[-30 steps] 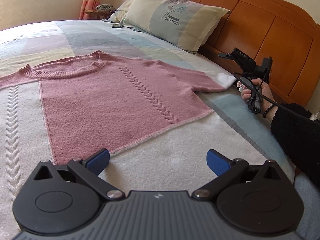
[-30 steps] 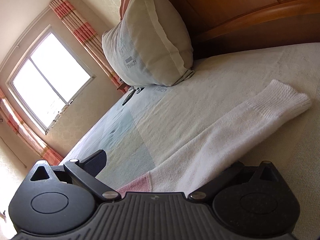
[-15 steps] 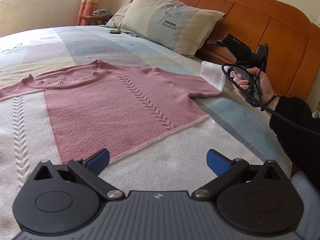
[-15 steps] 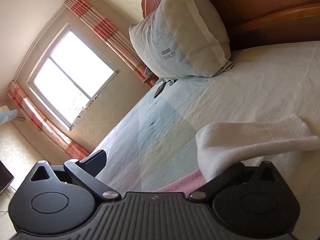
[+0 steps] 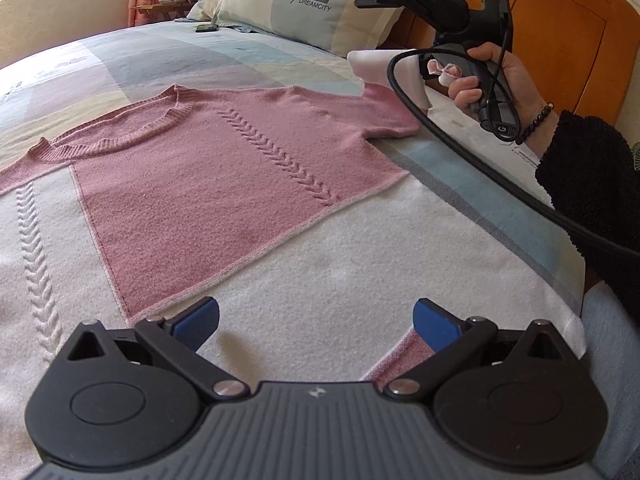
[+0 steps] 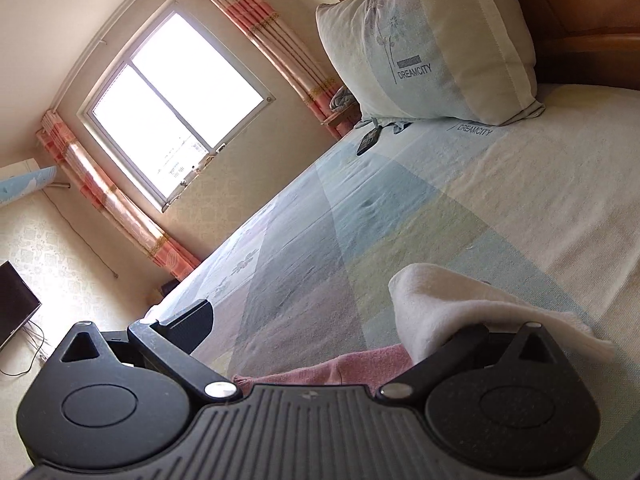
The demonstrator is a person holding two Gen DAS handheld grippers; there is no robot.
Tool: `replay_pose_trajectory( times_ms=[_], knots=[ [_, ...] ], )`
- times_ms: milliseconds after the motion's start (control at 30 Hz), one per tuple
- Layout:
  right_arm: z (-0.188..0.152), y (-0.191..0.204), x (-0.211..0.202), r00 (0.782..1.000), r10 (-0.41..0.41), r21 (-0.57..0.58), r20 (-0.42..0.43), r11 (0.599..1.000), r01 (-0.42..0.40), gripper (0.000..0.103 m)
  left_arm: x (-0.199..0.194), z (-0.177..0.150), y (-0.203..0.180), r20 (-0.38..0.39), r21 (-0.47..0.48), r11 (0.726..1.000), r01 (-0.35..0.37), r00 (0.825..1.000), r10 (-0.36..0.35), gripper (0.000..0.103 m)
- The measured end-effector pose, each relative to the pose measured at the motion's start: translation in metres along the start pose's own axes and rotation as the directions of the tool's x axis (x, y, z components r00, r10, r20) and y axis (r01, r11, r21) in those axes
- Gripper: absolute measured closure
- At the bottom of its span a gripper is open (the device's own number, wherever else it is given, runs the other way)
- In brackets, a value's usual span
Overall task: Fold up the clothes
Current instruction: 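Grasp the white sleeve cuff with the right gripper and lift it, then carry the held sleeve cuff across the pink chest panel toward the collar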
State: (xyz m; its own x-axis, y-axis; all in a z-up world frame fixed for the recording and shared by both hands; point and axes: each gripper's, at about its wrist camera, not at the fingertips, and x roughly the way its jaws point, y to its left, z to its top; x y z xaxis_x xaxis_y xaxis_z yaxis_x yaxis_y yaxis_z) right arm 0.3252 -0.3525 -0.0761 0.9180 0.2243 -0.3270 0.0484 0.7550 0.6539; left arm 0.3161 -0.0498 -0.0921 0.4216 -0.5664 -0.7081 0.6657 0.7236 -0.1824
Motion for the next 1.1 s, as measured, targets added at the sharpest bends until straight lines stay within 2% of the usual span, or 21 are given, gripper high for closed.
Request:
replay_pose_trajectory(
  times_ms=[67, 167, 333, 500, 700, 900, 1100],
  knots=[
    [-0.005, 0.012, 0.003, 1.000, 0.002, -0.025, -0.029, 1.000, -0.003, 0.000, -0.005, -0.001, -0.003, -0.005, 0.037, 0.999, -0.015, 1.000, 0.015, 0.001],
    [-0.015, 0.028, 0.004, 0.998, 0.009, -0.060, -0.058, 0.998, -0.012, 0.000, -0.014, -0.002, -0.005, -0.017, 0.074, 0.997, 0.003, 1.000, -0.002, 0.001],
    [-0.022, 0.055, 0.011, 0.995, -0.035, -0.117, -0.089, 0.993, 0.025, 0.000, -0.030, -0.011, -0.002, -0.033, 0.097, 0.995, 0.017, 0.999, -0.014, 0.001],
    [-0.011, 0.086, 0.015, 0.997, -0.023, -0.132, -0.076, 0.991, 0.013, 0.000, -0.051, -0.021, 0.008, -0.038, 0.088, 0.996, -0.002, 0.999, 0.006, 0.001],
    [-0.007, 0.119, 0.029, 0.995, -0.017, -0.141, -0.099, 0.990, 0.002, 0.000, -0.077, -0.029, 0.021, -0.001, 0.067, 0.997, -0.044, 0.999, 0.045, 0.001],
    [-0.019, 0.144, 0.049, 0.991, -0.028, -0.153, -0.128, 0.988, 0.008, 0.000, -0.094, -0.035, 0.033, 0.027, 0.032, 0.997, -0.063, 0.998, 0.062, 0.001],
    [-0.038, 0.167, 0.066, 0.987, -0.025, -0.165, -0.160, 0.986, -0.002, 0.000, -0.103, -0.048, 0.052, 0.037, -0.016, 0.999, -0.039, 0.999, 0.039, 0.001]
  ],
)
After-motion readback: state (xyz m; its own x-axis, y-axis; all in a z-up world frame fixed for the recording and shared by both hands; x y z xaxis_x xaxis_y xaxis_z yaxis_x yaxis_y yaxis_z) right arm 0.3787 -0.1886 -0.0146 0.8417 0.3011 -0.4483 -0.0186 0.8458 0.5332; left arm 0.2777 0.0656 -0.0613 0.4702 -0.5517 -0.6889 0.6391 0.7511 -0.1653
